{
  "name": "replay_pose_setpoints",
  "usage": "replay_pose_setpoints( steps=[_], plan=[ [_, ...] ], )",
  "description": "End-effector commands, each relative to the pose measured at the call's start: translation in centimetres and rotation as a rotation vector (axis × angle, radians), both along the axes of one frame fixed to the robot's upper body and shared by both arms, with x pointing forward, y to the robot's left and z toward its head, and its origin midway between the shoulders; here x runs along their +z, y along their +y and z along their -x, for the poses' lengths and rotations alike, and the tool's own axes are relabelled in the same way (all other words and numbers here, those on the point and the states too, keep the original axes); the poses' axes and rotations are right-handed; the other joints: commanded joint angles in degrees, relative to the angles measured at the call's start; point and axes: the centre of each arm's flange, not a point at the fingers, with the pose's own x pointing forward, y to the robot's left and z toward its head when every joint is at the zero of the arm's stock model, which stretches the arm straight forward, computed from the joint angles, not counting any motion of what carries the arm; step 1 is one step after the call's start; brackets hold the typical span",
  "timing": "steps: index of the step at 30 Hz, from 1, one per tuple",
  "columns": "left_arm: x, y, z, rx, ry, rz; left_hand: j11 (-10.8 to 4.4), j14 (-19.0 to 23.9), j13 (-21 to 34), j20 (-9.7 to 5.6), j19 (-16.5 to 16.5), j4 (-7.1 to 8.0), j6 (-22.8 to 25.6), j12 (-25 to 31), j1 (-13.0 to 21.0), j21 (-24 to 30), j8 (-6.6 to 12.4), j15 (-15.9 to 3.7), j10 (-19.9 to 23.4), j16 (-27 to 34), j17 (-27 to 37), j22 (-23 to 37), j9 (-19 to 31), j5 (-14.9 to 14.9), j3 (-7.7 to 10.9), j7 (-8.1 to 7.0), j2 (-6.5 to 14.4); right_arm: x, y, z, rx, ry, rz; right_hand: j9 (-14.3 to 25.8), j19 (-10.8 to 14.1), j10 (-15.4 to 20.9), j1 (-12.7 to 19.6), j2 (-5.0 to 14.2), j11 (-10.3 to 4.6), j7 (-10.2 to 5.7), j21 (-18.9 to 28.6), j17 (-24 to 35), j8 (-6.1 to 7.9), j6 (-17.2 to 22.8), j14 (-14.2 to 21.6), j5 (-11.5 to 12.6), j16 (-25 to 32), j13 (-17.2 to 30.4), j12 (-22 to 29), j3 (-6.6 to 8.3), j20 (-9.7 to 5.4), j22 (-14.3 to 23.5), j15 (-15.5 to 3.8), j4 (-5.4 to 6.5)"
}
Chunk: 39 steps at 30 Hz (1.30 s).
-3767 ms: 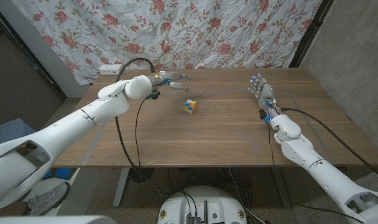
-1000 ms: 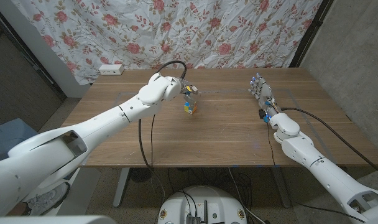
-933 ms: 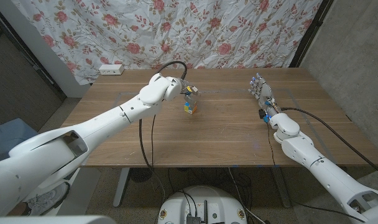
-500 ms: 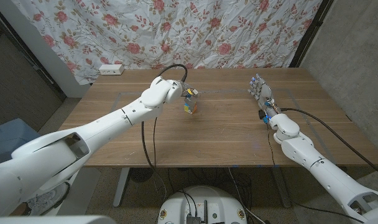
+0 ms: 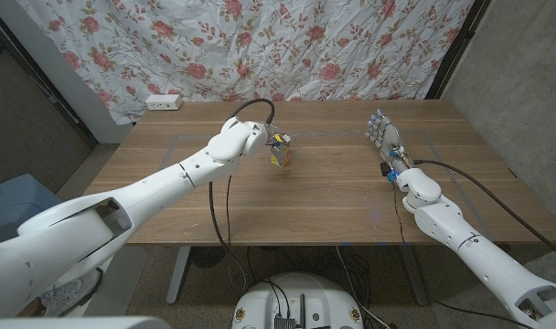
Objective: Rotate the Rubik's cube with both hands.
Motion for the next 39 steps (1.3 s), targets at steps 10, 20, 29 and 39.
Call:
replay_pose_setpoints(
  steps=[10, 20, 29, 39],
  plan=[
    [-0.14, 0.98, -0.92, -0.032, -0.007, -0.014, -1.15, 1.93, 0.13, 0.18, 1.64, -0.07, -0.02, 0.34, 3.31, 0.36, -0.05, -1.03, 0.76, 0.65, 0.20, 0.17, 0.19, 0.71, 1.07, -0.87, 1.54, -0.02, 0.60, -0.16, -0.013, 0.006, -0.009, 0.17, 0.07, 0.06, -0.01, 0.29, -0.22, -0.40, 0.14, -0.11, 0.33, 0.29, 0.10, 0.19, 0.22, 0.04, 0.05, -0.15, 0.47, 0.18, 0.25, -0.37],
    [0.21, 1.10, -0.89, -0.051, -0.035, -0.019, -2.82, 3.50, 0.16, -0.12, 3.26, -0.18, 0.58, 0.94, 5.28, 0.57, 0.07, -1.81, 2.99, 0.78, 0.18, 0.16, 0.19, 0.77, 1.36, -1.45, 2.07, 0.09, 0.93, -0.41, -0.019, 0.009, -0.011, 0.17, 0.09, 0.07, -0.02, 0.32, -0.26, -0.48, 0.15, -0.21, 0.35, 0.37, 0.06, 0.19, 0.27, 0.04, 0.05, -0.21, 0.67, 0.18, 0.26, -0.46],
    [0.24, 1.34, -0.78, -0.055, -0.043, -0.026, -3.71, 5.21, 0.16, -0.89, 4.79, -0.22, 2.77, 1.33, 7.05, 0.57, 0.65, -2.94, 5.42, 0.83, 0.16, 0.16, 0.17, 0.56, 1.00, -2.54, 1.58, -0.07, 0.99, -0.48, -0.022, 0.013, -0.018, 0.17, 0.11, 0.04, 0.04, 0.41, -0.28, -0.52, 0.16, -0.28, 0.35, 0.42, 0.09, 0.21, 0.32, 0.04, 0.04, -0.21, 0.77, 0.19, 0.17, -0.56],
    [0.28, 1.39, -1.05, -0.064, -0.052, -0.023, -3.78, 6.44, 0.17, -1.08, 5.98, -0.15, 3.83, 1.46, 8.28, 0.61, 0.73, -3.36, 6.95, 0.87, 0.15, 0.17, 0.17, 0.43, 0.72, -2.51, 1.49, -0.12, 1.12, -0.67, -0.019, 0.017, -0.018, 0.18, 0.12, 0.02, 0.09, 0.50, -0.30, -0.68, 0.16, -0.34, 0.37, 0.53, 0.08, 0.22, 0.35, 0.04, 0.04, -0.20, 0.85, 0.19, 0.16, -0.63]
  ],
)
